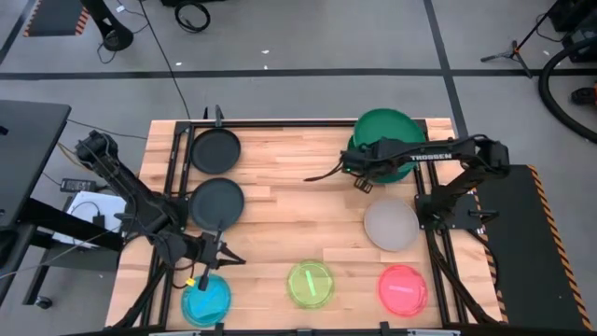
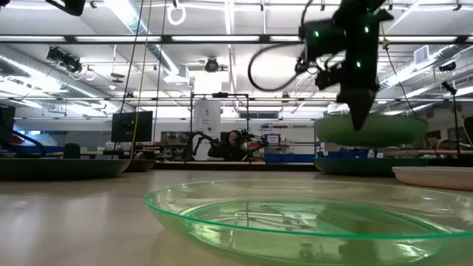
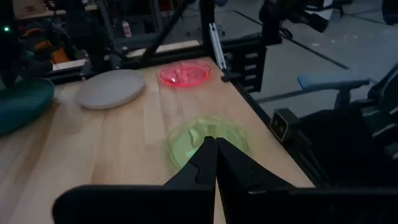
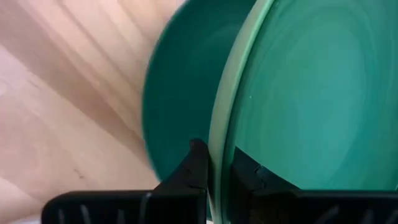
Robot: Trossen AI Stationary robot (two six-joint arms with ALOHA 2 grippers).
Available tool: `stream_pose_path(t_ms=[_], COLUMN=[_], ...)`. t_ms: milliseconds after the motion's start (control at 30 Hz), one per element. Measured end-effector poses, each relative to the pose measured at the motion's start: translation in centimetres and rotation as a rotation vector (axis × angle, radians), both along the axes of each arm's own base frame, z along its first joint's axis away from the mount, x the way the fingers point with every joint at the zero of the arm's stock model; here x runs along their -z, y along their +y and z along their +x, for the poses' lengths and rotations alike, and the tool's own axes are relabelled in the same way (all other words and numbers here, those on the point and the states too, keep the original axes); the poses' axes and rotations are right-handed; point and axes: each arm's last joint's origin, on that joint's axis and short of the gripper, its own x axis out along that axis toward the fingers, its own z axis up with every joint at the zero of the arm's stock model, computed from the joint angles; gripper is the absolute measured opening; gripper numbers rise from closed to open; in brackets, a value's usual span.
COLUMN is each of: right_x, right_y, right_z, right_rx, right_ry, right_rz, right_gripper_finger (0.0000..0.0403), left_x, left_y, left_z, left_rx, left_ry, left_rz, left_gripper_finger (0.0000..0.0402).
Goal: Stack plastic plates
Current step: Stack the stacked plates on top of the dark green plate, then stack the bottom black plate on top of the black plate
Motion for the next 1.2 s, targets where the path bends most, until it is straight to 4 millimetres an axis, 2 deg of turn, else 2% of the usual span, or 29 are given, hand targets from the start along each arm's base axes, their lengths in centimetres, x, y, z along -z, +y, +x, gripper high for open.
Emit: stream_pose_path(t_ms=[167,367,600,733,833,933,1100,1200], right_x=[2.3,4.0,4.1,2.0,-0.2,-2.2,-3.4,-3.8], right_y=[-1.1,-1.5,-1.4,-0.7,0.7,3.2,8.9,12.0], right_z=[0.1,0.6,0.8,1.3,2.0,2.9,4.5,5.0], right_rx=[0.003,-0.014,-0.013,-0.038,-0.072,-0.182,-0.393,-0.492], right_ry=[-0.067,0.010,0.012,-0.030,-0.082,-0.157,-0.286,-0.380], right_rz=[0.101,0.097,0.113,0.151,0.158,0.147,0.089,0.046], right_gripper_finger=[0.0028,0.0033,0.0134,0.0186,0.0202,0.0199,0.0194,0.0194], left_x=[-0.1,-0.1,-0.1,-0.2,-0.6,-0.5,2.7,4.5], left_y=[0.1,0.3,0.5,1.4,2.7,4.1,5.8,5.8], left_z=[0.1,0.3,0.4,0.2,-0.3,-0.7,-0.9,-0.4], left_rx=[-0.010,-0.010,-0.021,-0.056,-0.100,-0.175,-0.394,-0.463], left_ry=[-0.005,-0.002,0.010,0.043,0.076,0.134,0.413,0.554], left_rz=[-0.008,-0.016,-0.058,-0.069,-0.098,-0.136,-0.139,-0.162], left_gripper_finger=[0.0011,0.0011,0.0017,0.0044,0.0070,0.0097,0.0132,0.0144])
